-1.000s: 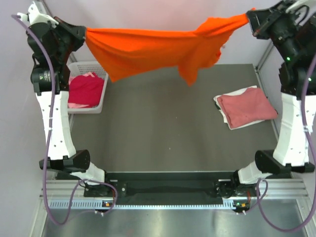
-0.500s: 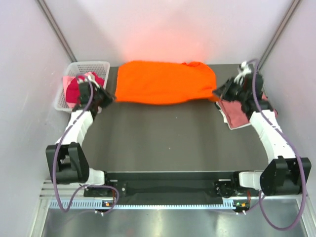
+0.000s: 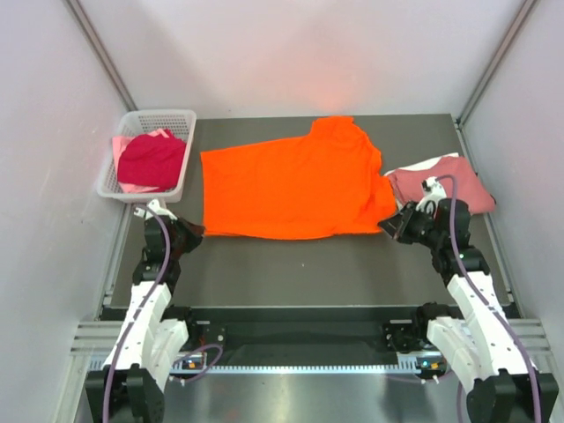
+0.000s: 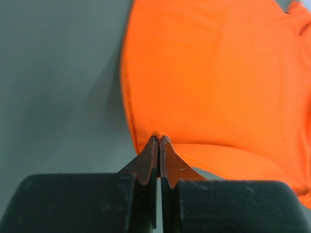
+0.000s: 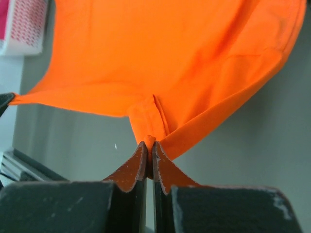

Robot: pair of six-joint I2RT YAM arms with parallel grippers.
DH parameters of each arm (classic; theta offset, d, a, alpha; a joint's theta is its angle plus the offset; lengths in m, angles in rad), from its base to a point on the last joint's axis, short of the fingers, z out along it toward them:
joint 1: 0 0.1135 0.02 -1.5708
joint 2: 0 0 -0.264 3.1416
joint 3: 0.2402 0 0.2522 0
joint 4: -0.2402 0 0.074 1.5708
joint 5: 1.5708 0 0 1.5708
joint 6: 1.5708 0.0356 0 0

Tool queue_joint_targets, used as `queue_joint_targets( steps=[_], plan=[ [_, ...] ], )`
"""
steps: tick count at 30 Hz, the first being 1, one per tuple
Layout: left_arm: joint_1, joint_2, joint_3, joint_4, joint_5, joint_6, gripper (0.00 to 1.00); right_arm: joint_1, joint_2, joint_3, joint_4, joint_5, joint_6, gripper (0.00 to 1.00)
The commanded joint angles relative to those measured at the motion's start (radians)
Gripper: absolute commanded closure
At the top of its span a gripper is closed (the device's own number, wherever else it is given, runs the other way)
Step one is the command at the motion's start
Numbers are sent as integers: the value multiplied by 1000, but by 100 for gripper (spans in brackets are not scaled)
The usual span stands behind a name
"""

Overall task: Fold and stack the t-shirts
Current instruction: Flatten the tshirt out, then fold the tshirt

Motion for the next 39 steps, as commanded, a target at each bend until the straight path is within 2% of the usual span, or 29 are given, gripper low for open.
queue_joint_targets(
  steps=[1,6,9,11,15,22,31,39],
  plan=[
    [3,-86,-58,-73,-113,-81,100,25,-49,-31,-75,-16,-36,100],
    [3,-224,-98,-219,-201,-147,100,110,-124,-3,-200,92,-51,100],
    [3,-283,-130,-236,-202,-175,100,142,-149,0,-203,150,-23,100],
    [3,-285,-158,-183,-178,-179,100,148,-109,20,-171,181,-23,100],
    [3,-202,-175,-58,-179,-196,100,151,66,109,-118,214,-69,100],
    [3,66,-5,-77,-264,-159,100,153,338,291,-44,247,-81,100],
    [3,137,16,91,-204,-156,100,159,627,596,-105,230,-135,100],
    [3,257,51,150,-248,-146,100,159,796,734,-140,225,-171,100]
  ],
)
